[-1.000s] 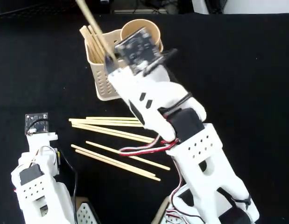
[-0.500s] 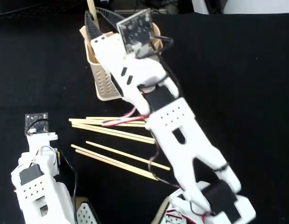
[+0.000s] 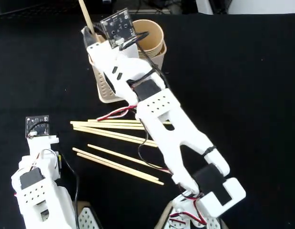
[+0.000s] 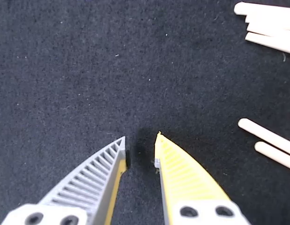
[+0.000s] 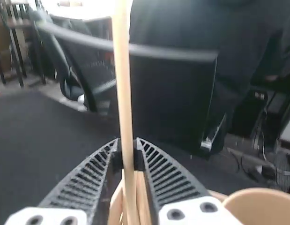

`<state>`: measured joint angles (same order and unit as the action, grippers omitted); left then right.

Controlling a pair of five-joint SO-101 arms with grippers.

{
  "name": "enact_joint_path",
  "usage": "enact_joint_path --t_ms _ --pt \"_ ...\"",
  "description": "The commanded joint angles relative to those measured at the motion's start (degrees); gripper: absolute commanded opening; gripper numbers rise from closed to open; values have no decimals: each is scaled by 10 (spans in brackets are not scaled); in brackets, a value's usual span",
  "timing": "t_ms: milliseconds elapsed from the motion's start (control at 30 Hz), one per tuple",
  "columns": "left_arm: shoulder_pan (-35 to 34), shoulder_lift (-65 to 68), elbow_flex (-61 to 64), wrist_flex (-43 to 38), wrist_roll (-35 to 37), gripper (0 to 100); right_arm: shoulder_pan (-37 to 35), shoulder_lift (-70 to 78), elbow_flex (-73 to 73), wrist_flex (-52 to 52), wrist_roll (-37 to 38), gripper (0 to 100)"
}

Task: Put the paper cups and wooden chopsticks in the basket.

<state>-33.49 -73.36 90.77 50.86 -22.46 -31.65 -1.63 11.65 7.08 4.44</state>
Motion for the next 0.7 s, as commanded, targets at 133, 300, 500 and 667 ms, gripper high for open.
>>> enact_joint_path --t_ms 133,300,500,667 --pt "4 -11 -3 -10 -2 116 -3 -9 -7 98 -1 113" --pt "4 -11 -3 -10 -2 116 -4 -48 -11 102 -1 113" --pt "4 -11 -3 -10 -2 116 -4 -193 -11 228 -1 113" --pt "5 -11 -7 -6 -10 119 12 -333 -9 487 -1 113"
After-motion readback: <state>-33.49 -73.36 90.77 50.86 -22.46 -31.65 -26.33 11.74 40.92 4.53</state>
